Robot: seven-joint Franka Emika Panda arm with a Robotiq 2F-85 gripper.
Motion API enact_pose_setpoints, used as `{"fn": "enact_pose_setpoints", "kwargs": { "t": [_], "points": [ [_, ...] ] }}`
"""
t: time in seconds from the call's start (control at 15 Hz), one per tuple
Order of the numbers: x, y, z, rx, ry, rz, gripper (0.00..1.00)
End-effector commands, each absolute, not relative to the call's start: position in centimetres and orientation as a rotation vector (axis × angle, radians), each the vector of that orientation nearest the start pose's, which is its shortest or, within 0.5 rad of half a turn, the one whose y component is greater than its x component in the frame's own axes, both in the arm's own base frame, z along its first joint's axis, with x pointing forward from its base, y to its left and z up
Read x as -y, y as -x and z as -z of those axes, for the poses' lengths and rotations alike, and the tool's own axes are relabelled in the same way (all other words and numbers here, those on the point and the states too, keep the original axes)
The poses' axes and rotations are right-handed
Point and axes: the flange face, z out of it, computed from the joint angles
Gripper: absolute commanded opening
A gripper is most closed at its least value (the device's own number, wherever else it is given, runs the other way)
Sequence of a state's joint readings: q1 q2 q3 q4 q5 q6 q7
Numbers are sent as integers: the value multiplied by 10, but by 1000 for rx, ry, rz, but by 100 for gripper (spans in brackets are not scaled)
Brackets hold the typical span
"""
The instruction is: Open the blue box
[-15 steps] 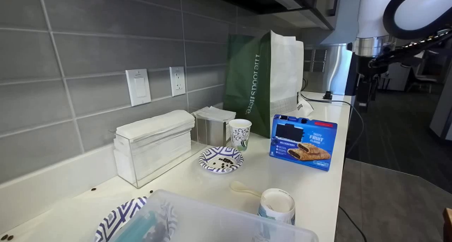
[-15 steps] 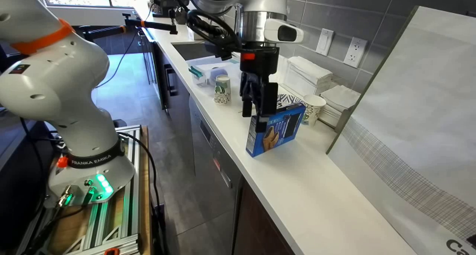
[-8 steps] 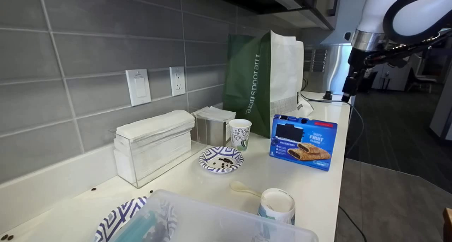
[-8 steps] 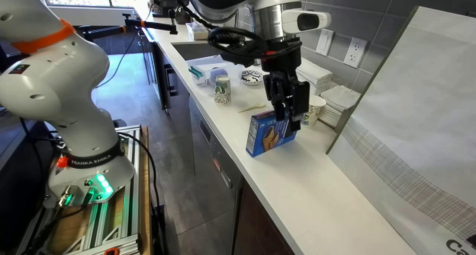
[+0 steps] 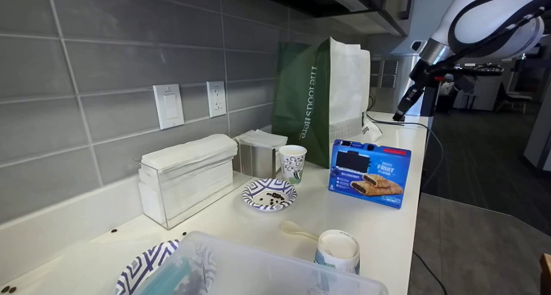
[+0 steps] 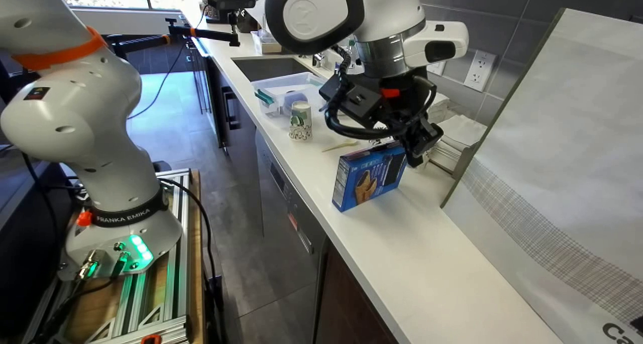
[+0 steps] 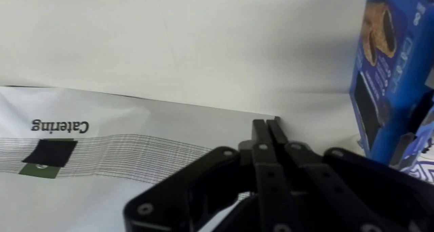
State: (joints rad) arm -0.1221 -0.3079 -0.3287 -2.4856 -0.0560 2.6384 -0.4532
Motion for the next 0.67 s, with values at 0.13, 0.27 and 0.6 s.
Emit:
{"fn": "enact_pose_setpoints", "kwargs": {
  "t": [0.13,0.27,0.6],
  "points": [
    [191,-450,-430,265,3022,737,0],
    [188,-456,-427,314,2971,740,0],
    [182,-463,-413,409,2848,683,0]
  ]
}}
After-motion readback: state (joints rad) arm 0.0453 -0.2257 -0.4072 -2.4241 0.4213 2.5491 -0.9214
